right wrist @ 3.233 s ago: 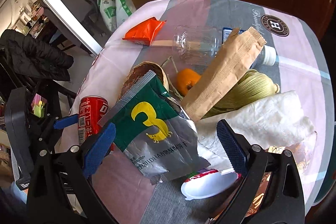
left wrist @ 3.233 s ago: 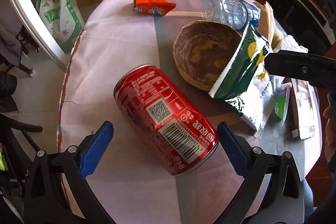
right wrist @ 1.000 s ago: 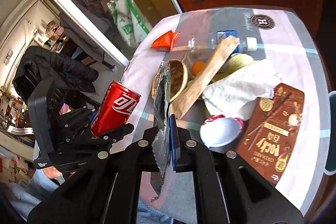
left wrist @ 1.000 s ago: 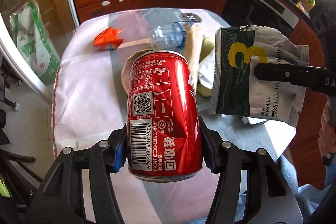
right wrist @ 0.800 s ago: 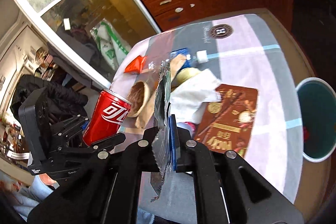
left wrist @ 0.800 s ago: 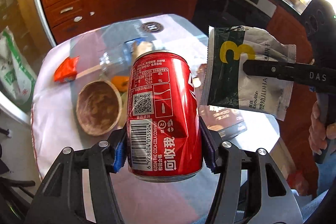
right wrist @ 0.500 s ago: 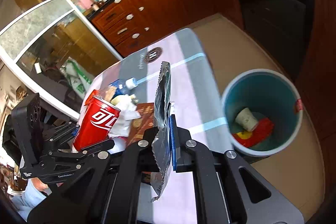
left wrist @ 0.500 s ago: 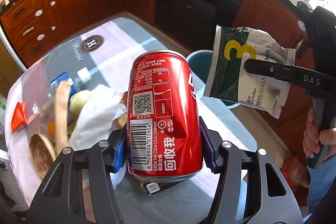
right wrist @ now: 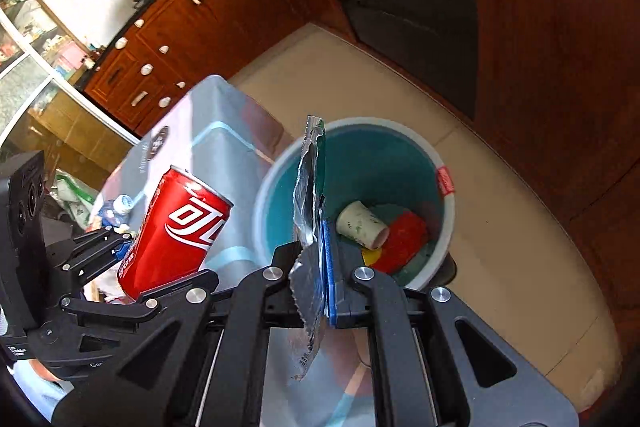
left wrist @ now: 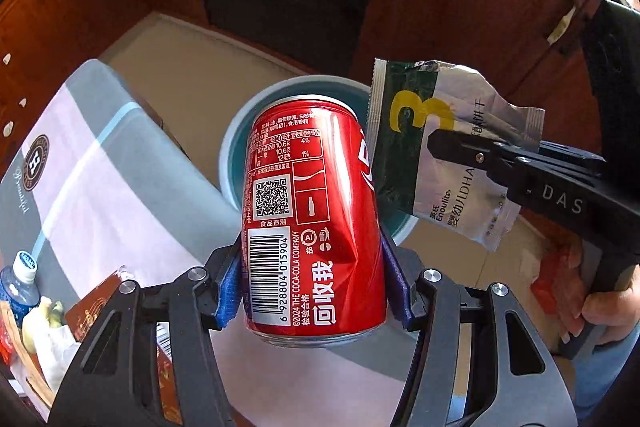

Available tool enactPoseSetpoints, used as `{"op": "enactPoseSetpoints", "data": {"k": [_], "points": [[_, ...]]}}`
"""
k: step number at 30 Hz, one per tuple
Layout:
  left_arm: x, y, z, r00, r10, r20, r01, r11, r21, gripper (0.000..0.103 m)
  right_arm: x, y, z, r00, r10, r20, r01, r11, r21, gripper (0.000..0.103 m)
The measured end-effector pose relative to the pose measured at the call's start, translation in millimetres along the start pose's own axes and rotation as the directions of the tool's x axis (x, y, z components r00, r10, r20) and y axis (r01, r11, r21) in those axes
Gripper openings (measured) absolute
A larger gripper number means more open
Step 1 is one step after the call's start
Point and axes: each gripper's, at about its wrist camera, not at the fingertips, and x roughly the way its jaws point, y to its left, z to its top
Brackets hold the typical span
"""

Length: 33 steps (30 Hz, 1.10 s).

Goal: Collect trash
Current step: 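Carry the can and pouch over the teal bin and open both tools, then return both tools to the table toward the brown Pocky box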

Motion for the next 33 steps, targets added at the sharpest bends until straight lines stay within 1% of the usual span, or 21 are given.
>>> {"op": "enactPoseSetpoints", "data": {"k": [4, 8, 9, 10, 11, 12, 13, 15, 16, 17, 22, 24, 33], "points": [[27, -8, 10, 0.999, 0.005, -0.049, -0.005, 1.0, 0.016, 0.059, 16, -15, -1, 0.999, -0.014, -0.032, 0.015, 1.0, 0.026, 0.008], [44, -12, 15, 0.997, 0.01, -0.078, -0.008, 1.0, 0.027, 0.06, 27, -21, -3, 0.998, -0.021, -0.057, 0.024, 0.999, 0.038, 0.01], [47, -12, 17, 0.996, 0.008, -0.085, -0.005, 1.0, 0.028, 0.06, 29, -22, -2, 0.998, -0.026, -0.061, 0.029, 0.999, 0.039, 0.012], [49, -14, 18, 0.996, 0.011, -0.089, -0.009, 1.0, 0.03, 0.063, 30, -22, -2, 0.998, -0.028, -0.065, 0.031, 0.999, 0.044, 0.017], [51, -13, 21, 0.996, 0.021, -0.087, -0.018, 0.999, 0.033, 0.071, 31, -23, -1, 0.997, -0.028, -0.066, 0.031, 0.998, 0.05, 0.04], [50, -14, 21, 0.996, 0.037, -0.077, -0.035, 0.999, 0.037, 0.075, 31, -23, -1, 0.998, -0.036, -0.058, 0.039, 0.998, 0.056, 0.07], [49, -14, 22, 0.996, 0.055, -0.065, -0.053, 0.998, 0.041, 0.078, 29, -23, -1, 0.998, -0.049, -0.043, 0.052, 0.997, 0.056, 0.078], [47, -13, 22, 0.996, 0.069, -0.055, -0.067, 0.997, 0.044, 0.084, 28, -22, 0, 0.998, -0.059, -0.036, 0.06, 0.997, 0.053, 0.08], [45, -11, 21, 0.996, 0.075, -0.052, -0.073, 0.997, 0.039, 0.088, 28, -21, -1, 0.997, -0.062, -0.041, 0.065, 0.996, 0.058, 0.081], [44, -10, 21, 0.995, 0.083, -0.047, -0.081, 0.996, 0.033, 0.092, 27, -22, -1, 0.997, -0.064, -0.043, 0.066, 0.996, 0.065, 0.086], [33, -4, 15, 0.997, 0.067, -0.035, -0.067, 0.998, 0.007, 0.094, 25, -17, -3, 0.996, -0.071, -0.05, 0.074, 0.995, 0.069, 0.087], [29, -5, 13, 0.997, 0.067, -0.03, -0.067, 0.998, 0.004, 0.094, 23, -14, -5, 0.996, -0.073, -0.058, 0.077, 0.995, 0.068, 0.09], [14, 3, 9, 0.998, 0.057, -0.002, -0.057, 0.998, -0.01, 0.095, 10, 2, -8, 0.995, -0.085, -0.054, 0.087, 0.995, 0.053, 0.09]]}}
